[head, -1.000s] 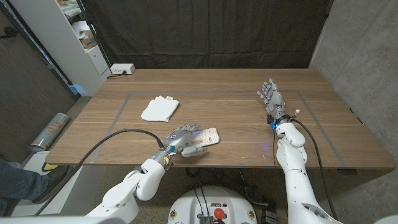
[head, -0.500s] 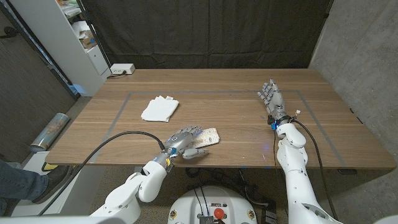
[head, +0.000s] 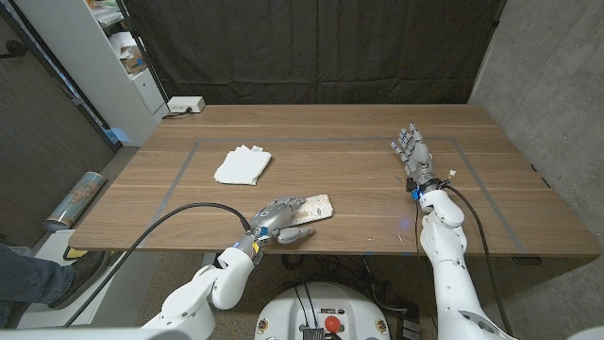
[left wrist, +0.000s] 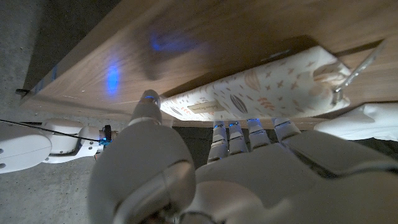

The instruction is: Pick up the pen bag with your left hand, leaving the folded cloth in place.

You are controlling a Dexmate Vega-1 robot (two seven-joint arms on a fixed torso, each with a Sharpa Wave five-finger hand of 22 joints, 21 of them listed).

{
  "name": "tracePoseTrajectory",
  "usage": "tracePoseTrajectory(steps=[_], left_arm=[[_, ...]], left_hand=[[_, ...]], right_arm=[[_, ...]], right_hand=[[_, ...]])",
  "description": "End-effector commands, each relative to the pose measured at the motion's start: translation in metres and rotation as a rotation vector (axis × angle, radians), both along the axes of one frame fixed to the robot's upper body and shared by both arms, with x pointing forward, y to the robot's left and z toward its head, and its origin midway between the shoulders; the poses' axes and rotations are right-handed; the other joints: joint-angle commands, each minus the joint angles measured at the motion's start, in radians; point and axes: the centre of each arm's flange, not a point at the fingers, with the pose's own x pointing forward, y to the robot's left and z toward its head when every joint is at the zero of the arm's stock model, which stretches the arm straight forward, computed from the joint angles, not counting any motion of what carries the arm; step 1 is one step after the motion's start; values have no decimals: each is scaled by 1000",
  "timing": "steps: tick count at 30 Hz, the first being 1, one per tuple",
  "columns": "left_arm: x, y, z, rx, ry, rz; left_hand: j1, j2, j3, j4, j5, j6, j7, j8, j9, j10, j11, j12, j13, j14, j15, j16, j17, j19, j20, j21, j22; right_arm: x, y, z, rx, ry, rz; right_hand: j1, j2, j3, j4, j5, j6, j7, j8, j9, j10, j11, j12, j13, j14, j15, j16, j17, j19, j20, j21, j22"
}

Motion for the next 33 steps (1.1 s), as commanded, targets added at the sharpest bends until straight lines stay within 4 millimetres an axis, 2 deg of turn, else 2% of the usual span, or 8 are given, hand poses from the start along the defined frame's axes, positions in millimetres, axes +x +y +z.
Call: tracePoseTrajectory(steps=[1, 6, 8, 12, 15, 25, 30, 33], left_arm=[[3, 0, -1, -32, -6, 12], [5, 1, 1, -71, 9, 3], [5, 1, 1, -91, -6, 13], [5, 3, 2, -119, -21, 18], [7, 3, 4, -116, -13, 16], [8, 6, 5, -130, -18, 31], [7, 7, 6, -146, -43, 43], [7, 7, 8, -152, -51, 49]], left_hand=[[94, 49, 43, -18, -33, 39, -7, 12, 7, 50, -16, 18, 9, 55, -18, 17, 6, 60, 1, 15, 5], [189, 80, 72, -25, -88, 77, -16, 17, 10, 102, -25, 31, 13, 135, -40, 36, 6, 174, -3, 51, 10], [249, 101, 88, -26, -113, 96, -12, 19, 13, 132, -33, 38, 16, 174, -43, 47, 10, 261, -5, 82, 11], [328, 134, 104, -26, -114, 140, -6, 32, 21, 195, -53, 55, 24, 266, -65, 88, 24, 409, -20, 139, 11], [365, 147, 108, -27, -111, 166, -3, 41, 27, 230, -74, 65, 30, 316, -84, 115, 36, 482, -39, 170, 10], [399, 159, 106, -25, -109, 197, -9, 53, 34, 264, -92, 77, 39, 373, -104, 157, 62, 543, -68, 200, 11], [429, 167, 116, -32, -105, 213, -10, 59, 37, 284, -99, 85, 44, 396, -109, 172, 71, 563, -81, 212, 12], [464, 176, 132, -37, -100, 232, -10, 67, 40, 304, -100, 93, 50, 421, -117, 183, 78, 583, -103, 226, 14]], right_arm=[[3, 1, -4, 8, 6, 3], [4, 1, -4, 12, 6, 2], [4, 1, -4, 13, 6, 1], [3, 1, -4, 14, 4, 0], [4, 2, -3, 14, 4, 0], [6, 6, -2, 11, 8, 3], [7, 7, 0, 9, 8, 6], [7, 8, 1, 6, 8, 7]], right_hand=[[1, 12, -4, -2, 4, 3, 0, -3, 5, 2, 5, 1, 5, 7, 4, 5, 0, 8, 1, -5, 5], [1, 12, -5, -2, 5, 3, 1, -3, 5, 2, 4, 1, 5, 7, 4, 4, 0, 8, 1, -6, 5], [1, 12, -5, -2, 5, 4, 1, -3, 5, 2, 5, 1, 5, 7, 4, 5, 0, 9, 2, -6, 5], [1, 12, -6, -2, 5, 4, 0, -3, 5, 1, 4, 1, 5, 8, 4, 5, 0, 9, 1, -8, 5], [1, 13, -6, -2, 5, 3, 0, -3, 5, 1, 3, 1, 5, 9, 5, 5, 0, 9, 1, -9, 5], [1, 13, -7, -3, 6, 4, 0, -3, 5, 1, 2, 1, 5, 9, 6, 5, 0, 10, 2, -11, 5], [1, 14, -8, -3, 6, 4, 0, -3, 5, 1, 4, 1, 5, 9, 7, 5, 0, 11, 2, -12, 5], [1, 14, -8, -3, 6, 4, 0, -3, 5, 0, 5, 1, 5, 10, 6, 5, 0, 11, 3, -12, 5]])
